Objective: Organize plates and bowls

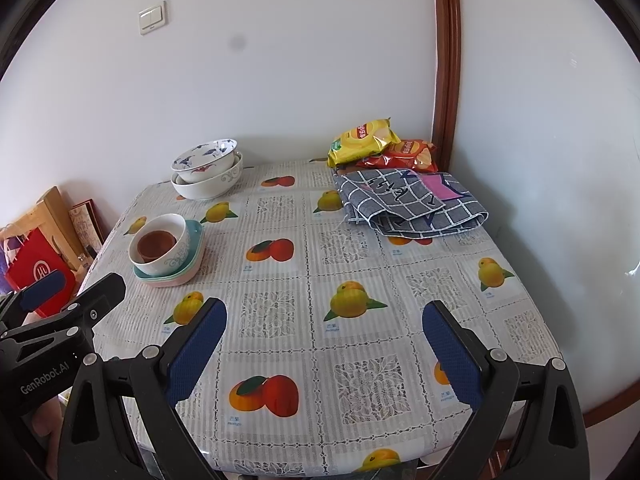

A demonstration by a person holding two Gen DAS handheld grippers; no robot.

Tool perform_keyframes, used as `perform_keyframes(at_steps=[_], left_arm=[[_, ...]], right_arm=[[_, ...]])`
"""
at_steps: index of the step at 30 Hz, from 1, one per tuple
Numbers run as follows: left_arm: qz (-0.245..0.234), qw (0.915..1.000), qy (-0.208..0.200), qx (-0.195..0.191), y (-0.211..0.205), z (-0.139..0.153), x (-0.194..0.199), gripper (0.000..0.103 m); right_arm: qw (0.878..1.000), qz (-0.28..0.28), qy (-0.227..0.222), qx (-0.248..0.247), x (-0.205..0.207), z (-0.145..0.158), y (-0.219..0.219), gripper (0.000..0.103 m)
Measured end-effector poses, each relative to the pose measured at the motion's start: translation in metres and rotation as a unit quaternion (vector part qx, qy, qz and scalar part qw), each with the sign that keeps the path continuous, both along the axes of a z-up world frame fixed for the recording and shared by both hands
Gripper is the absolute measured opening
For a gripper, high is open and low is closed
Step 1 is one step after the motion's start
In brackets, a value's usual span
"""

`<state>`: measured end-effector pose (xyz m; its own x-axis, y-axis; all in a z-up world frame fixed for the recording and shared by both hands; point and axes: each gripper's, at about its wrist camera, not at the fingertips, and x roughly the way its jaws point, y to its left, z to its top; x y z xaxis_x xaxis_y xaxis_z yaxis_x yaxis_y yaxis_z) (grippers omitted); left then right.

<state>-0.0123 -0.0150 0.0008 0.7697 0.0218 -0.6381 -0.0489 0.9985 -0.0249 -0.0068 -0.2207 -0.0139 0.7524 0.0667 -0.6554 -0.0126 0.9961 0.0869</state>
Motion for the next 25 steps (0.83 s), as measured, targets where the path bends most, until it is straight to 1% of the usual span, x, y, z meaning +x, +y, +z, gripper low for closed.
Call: perform_keyframes(at_steps=[20, 23, 25], left_arm=[[0.008, 0.9999, -0.001, -0.005, 0.006, -0.002, 0.0, 0.099], [0.011, 0.9999, -0.005, -0.005, 0.009, -0.002, 0.001, 0.099], [0.005, 0.9999, -0.012, -0.004, 0.009, -0.002, -0.001, 0.099]], right_arm=[[1.0, 0.001, 0.003, 0.003, 0.001, -0.003, 0.005, 0.097], [1.0, 0.002, 0.004, 0.003, 0.003, -0.005, 0.008, 0.097], [1.0, 0.004, 0.005, 0.003, 0.005, -0.007, 0.01, 0.097]])
